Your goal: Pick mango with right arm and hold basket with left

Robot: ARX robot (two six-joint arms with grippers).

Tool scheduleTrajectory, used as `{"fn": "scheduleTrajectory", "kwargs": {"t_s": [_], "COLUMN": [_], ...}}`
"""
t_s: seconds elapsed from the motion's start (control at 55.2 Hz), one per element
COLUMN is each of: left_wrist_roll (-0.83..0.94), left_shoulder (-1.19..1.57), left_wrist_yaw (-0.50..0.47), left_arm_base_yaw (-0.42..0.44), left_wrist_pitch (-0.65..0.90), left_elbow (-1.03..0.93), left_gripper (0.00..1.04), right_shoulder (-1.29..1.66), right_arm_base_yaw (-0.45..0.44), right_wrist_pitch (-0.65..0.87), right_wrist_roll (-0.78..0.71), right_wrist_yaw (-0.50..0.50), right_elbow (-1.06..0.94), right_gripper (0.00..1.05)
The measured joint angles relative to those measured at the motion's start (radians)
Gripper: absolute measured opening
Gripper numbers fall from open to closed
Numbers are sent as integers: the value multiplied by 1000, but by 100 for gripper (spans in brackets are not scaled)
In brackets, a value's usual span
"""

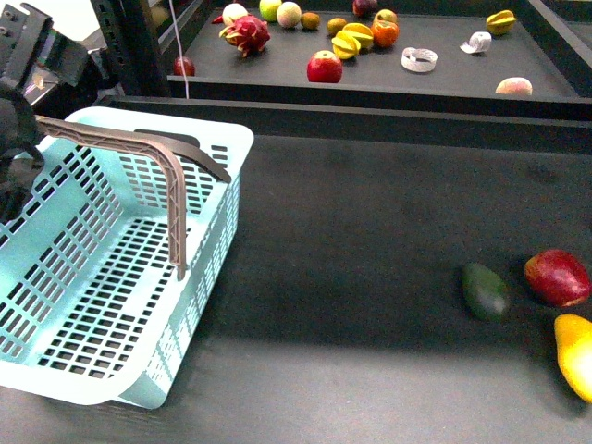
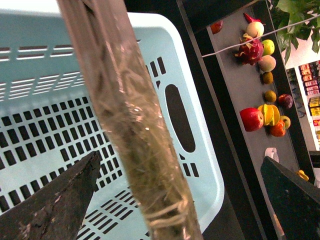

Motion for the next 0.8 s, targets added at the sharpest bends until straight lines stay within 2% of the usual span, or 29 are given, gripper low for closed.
{"fn": "scheduleTrajectory", "kwargs": {"t_s": [0.127,0.525,0.598,0.67,0.797], "left_wrist_roll": [-8,-25,-73,-47,72], "left_shoulder": [57,80,62,28,-47], "left_wrist_yaw": [8,6,17,33,58], "left_arm_base_yaw": [-16,-34,-34,-41,-63], "left_wrist_pitch": [-2,-19,-19,-11,74], "left_elbow": [56,74,55,27,-64], "left_gripper": [95,22,13,6,6], "right_shoulder": [0,0,0,0,0], "right_arm_base_yaw": [0,0,0,0,0], "right_wrist_pitch": [0,0,0,0,0], "right_wrist_roll": [0,0,0,0,0], "right_wrist_yaw": [0,0,0,0,0], "right_elbow": [0,0,0,0,0], "right_gripper": [97,97,97,97,97]}}
